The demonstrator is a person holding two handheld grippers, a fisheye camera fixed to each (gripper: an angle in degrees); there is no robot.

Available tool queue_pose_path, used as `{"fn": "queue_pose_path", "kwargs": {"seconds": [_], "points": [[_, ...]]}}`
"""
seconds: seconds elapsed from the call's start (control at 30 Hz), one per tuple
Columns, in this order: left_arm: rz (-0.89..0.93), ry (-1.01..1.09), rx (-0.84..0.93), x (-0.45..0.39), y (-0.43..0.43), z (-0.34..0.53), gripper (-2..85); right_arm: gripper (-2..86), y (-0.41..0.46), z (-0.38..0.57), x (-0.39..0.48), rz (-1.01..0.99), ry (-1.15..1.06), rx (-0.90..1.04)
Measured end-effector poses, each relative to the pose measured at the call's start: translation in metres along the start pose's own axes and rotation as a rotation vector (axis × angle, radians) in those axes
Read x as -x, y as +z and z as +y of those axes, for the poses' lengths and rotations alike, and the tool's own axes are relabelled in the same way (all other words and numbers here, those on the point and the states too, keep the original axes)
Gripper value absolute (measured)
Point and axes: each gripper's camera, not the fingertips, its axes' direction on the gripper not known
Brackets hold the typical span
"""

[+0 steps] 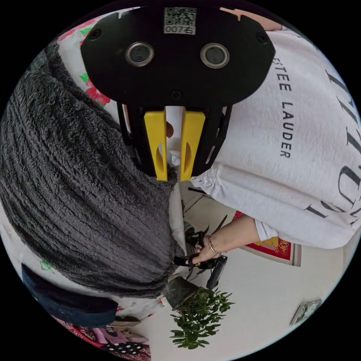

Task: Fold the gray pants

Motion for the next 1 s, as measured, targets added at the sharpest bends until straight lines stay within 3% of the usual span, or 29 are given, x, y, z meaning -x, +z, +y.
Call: {"fn": "queue_pose_path", "kwargs": {"seconds": [0.13, 0.27, 0.37, 0.5, 0.6, 0.7, 0.87, 1.0], "points": [[-0.01, 0.09, -0.124, -0.006, -0.045, 0.029, 12.8, 6.0, -0.082, 0.066, -0.015, 0.08, 0.154, -0.279], [-0.159, 0.381, -0.374, -0.074, -0.105, 0.086, 8.7, 7.8, -0.187, 0.205, -0.05, 0.308, 0.545, -0.651], [0.011, 0.561, -0.394, -0.122, -0.122, 0.115, 8.2, 8.4, -0.253, 0.298, -0.058, 0.524, 0.75, -0.844], [0.289, 0.885, -0.215, -0.209, -0.104, 0.166, 10.8, 9.1, -0.314, 0.347, -0.074, 0.692, 0.828, -0.833], [0.226, 0.98, -0.072, -0.261, -0.069, 0.2, 11.1, 9.2, -0.346, 0.358, -0.102, 0.729, 0.839, -0.752], [0.063, 0.935, 0.086, -0.288, -0.025, 0.209, 9.2, 8.7, -0.362, 0.36, -0.133, 0.739, 0.847, -0.685], [0.038, 0.902, 0.123, -0.298, -0.018, 0.196, 5.0, 4.3, -0.341, 0.345, -0.197, 0.624, 0.825, -0.41], [0.085, 0.796, 0.104, -0.284, -0.033, 0.169, 0.3, 1.0, -0.355, 0.327, -0.185, 0.621, 0.687, -0.393]]}}
